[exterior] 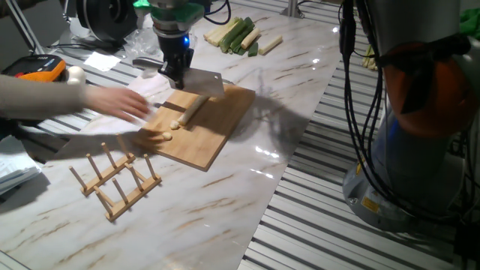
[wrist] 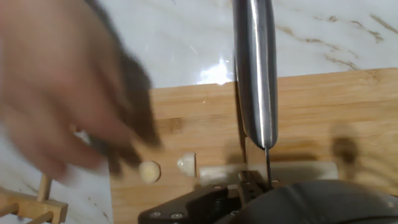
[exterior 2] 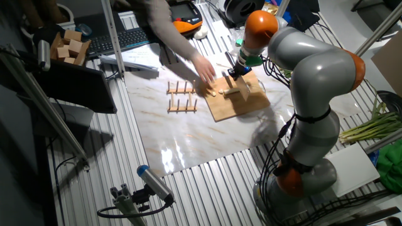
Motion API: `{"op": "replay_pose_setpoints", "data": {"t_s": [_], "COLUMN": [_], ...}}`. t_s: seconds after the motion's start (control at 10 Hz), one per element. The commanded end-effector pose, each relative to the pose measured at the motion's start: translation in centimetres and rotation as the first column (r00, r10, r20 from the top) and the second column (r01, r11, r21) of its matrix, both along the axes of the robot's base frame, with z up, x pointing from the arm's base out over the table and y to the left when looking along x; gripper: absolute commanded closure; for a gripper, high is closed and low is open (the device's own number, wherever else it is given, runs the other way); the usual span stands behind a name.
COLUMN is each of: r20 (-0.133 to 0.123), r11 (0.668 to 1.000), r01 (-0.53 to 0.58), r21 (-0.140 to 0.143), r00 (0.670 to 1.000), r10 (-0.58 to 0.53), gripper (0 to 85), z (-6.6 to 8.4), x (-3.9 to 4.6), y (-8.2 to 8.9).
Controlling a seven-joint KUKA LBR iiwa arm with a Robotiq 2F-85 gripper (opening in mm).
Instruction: Chop the scallions
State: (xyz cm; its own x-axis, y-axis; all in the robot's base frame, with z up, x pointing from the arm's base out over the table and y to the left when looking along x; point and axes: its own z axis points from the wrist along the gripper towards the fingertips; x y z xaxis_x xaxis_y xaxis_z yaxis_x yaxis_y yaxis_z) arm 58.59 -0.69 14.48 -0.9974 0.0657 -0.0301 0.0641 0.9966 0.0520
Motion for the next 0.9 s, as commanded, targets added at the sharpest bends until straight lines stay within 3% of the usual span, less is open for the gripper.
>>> {"op": "replay_pose_setpoints", "data": {"t_s": [0.0,0.1,0.3,0.5,0.6,0.7,0.8], "r20": [-0.009,-0.011,0.013,-0.018,-0.01,0.002,0.013], "r11": [1.0,1.0,0.999,0.999,1.0,1.0,0.999], "r01": [0.01,0.011,-0.001,-0.001,-0.005,-0.017,-0.032], "r21": [-0.004,-0.008,0.038,0.033,0.008,0.014,0.002], "r00": [1.0,1.0,1.0,1.0,1.0,1.0,0.999], "r10": [-0.01,-0.011,0.001,0.002,0.006,0.017,0.032], "gripper": [85.0,85.0,85.0,85.0,85.0,85.0,85.0], "z": [0.3,0.5,1.0,0.9,0.4,-0.2,-0.4], "x": [-0.12,-0.18,0.39,1.09,1.74,2.19,2.38], "y": [0.0,0.1,0.8,2.1,3.2,3.8,4.1]}}
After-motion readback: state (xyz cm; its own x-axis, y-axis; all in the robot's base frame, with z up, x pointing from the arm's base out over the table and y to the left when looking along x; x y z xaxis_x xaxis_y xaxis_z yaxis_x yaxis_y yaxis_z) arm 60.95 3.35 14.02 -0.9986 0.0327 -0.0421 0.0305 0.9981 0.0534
